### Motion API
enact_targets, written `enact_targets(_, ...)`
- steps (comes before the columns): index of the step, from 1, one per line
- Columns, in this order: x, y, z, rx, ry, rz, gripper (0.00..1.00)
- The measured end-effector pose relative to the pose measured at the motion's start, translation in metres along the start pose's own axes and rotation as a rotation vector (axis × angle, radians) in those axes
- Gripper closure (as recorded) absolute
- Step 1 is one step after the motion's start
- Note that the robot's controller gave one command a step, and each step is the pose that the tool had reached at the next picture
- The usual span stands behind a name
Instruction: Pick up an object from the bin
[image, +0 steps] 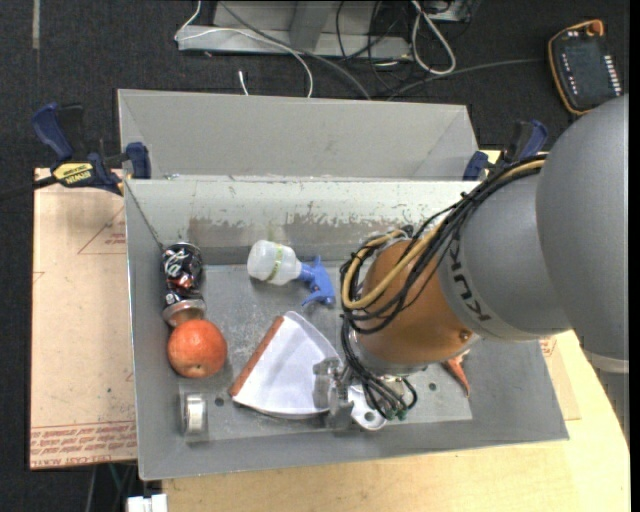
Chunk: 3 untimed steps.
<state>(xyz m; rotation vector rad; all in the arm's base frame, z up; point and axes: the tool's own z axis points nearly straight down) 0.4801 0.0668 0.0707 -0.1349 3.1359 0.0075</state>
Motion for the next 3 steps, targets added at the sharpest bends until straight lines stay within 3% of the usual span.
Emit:
enact_targets(1, 0.000, 0.000, 0.000, 0.000, 0.000, 0.000, 1.00)
enact_targets(2, -0.001, 0.001, -0.071, -0.001, -0.001, 0.001, 1.00)
enact_targets(3, 0.001, 0.001, -0.059, -0.001, 0.004, 0.002, 1.00)
